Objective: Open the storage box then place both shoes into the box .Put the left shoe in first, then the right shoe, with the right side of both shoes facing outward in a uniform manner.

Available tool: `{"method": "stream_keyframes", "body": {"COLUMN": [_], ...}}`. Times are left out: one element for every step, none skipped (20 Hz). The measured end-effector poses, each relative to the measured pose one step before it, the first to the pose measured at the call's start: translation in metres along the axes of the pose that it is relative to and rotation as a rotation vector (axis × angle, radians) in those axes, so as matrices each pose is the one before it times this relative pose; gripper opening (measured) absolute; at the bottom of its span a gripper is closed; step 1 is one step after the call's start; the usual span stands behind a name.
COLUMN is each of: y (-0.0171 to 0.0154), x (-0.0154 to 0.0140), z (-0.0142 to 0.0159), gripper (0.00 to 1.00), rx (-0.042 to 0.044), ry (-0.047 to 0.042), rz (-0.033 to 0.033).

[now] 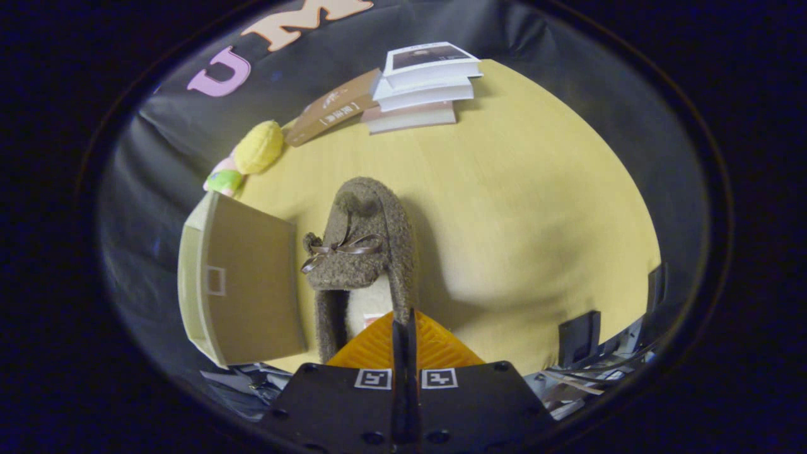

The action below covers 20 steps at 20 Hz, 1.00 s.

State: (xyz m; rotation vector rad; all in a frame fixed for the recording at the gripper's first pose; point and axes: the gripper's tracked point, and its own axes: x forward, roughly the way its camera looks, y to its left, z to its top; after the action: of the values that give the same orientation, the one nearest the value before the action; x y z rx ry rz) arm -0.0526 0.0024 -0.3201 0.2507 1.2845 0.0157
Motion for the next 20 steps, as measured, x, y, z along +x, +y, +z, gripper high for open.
{"method": "stream_keyframes", "body": {"y": [0.01480, 0.01497, 0.01585, 0.01781, 0.02007, 0.02165, 0.02294, 0.02195, 0.02059, 0.02057, 0.01431, 0.01116, 0.01083, 0.00680, 0.00201, 0.00224, 0.00129, -0.00102, -0.00146, -0.00342], "x": [-0.00928, -0.00931, -0.01005, -0.00873, -0.00743, -0.00438, -0.00378, -0.00093, -0.00053, 0.00291, 0.00572, 0.00815, 0.01001, 0.01104, 0.01208, 0.01139, 0.01063, 0.00863, 0.00735, 0.00647], "z": [0.00228, 0.00254, 0.00330, 0.00224, 0.00060, 0.00098, -0.00066, -0.00093, -0.00292, -0.00410, -0.00413, -0.00448, -0.00502, -0.00354, -0.00161, -0.00206, -0.00085, -0.00037, -0.00151, -0.00113], "gripper": [0.04, 0.03, 0.04, 0.03, 0.03, 0.03, 0.03, 0.03, 0.03, 0.03, 0.03, 0.03, 0.03, 0.03, 0.03, 0.03, 0.03, 0.03, 0.03, 0.03], "rx": [0.00215, -0.00994, -0.01147, -0.01338, -0.00639, -0.00408, 0.00074, -0.00041, -0.00667, -0.00786, -0.00281, -0.00049, -0.00287, -0.00267, 0.00021, 0.00376, 0.00767, 0.00430, -0.00345, -0.01104], "ry": [-0.00131, -0.00498, -0.01083, -0.00603, -0.00322, 0.00366, 0.00592, 0.01124, 0.01171, 0.01214, 0.00978, 0.01353, 0.01427, 0.01129, 0.00894, 0.00522, -0.00001, -0.00103, -0.00347, -0.00260], "rz": [0.04018, 0.03801, 0.03553, 0.03601, 0.04199, 0.04864, 0.05139, 0.04870, 0.04367, 0.03853, 0.02337, 0.01703, 0.01271, -0.00091, -0.00760, -0.00999, -0.01350, -0.01773, -0.02323, -0.02890]}}
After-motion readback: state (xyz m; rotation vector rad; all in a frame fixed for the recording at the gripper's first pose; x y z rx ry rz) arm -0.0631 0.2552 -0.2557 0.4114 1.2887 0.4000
